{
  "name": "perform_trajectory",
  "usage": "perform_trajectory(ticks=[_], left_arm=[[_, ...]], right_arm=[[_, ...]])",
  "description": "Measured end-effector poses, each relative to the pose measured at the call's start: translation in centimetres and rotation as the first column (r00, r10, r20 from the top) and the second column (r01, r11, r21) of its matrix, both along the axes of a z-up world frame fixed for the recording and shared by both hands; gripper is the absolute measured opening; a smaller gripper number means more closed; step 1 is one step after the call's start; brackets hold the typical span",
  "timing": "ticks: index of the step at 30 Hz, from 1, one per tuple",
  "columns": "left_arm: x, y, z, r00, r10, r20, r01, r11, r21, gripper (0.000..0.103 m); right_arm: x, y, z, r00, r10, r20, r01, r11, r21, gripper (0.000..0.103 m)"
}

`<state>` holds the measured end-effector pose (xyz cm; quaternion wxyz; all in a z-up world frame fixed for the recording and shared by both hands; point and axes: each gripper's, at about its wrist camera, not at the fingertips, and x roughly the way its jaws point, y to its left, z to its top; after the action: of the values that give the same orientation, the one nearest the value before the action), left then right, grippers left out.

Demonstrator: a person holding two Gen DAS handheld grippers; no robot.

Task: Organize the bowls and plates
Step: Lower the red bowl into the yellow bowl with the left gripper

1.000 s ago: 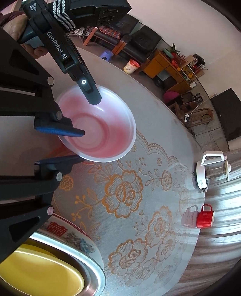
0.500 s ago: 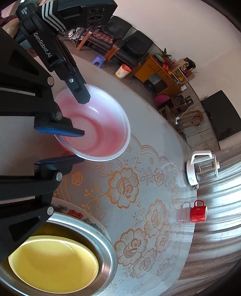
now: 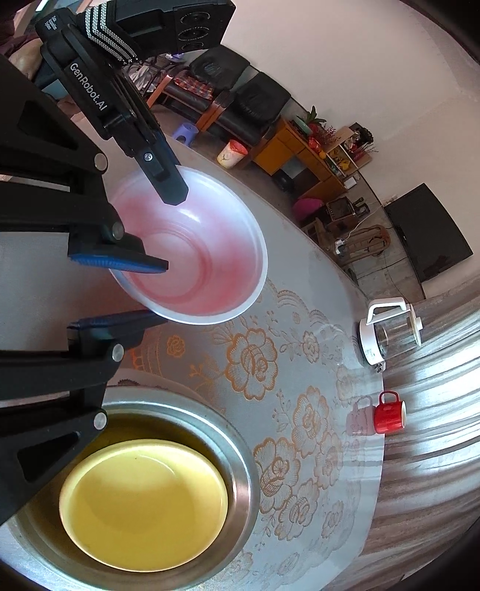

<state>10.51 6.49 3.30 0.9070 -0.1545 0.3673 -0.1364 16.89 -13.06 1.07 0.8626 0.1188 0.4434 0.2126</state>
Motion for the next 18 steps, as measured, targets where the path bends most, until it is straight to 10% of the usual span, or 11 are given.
perform_trajectory(ticks=[18], left_arm=[[-0.2,-8.1,3.0,0.975,-0.216,0.060,0.213,0.976,0.048,0.026]], right_arm=[[-4.3,-7.8,3.2,0.980,-0.167,0.108,0.164,0.986,0.042,0.019]])
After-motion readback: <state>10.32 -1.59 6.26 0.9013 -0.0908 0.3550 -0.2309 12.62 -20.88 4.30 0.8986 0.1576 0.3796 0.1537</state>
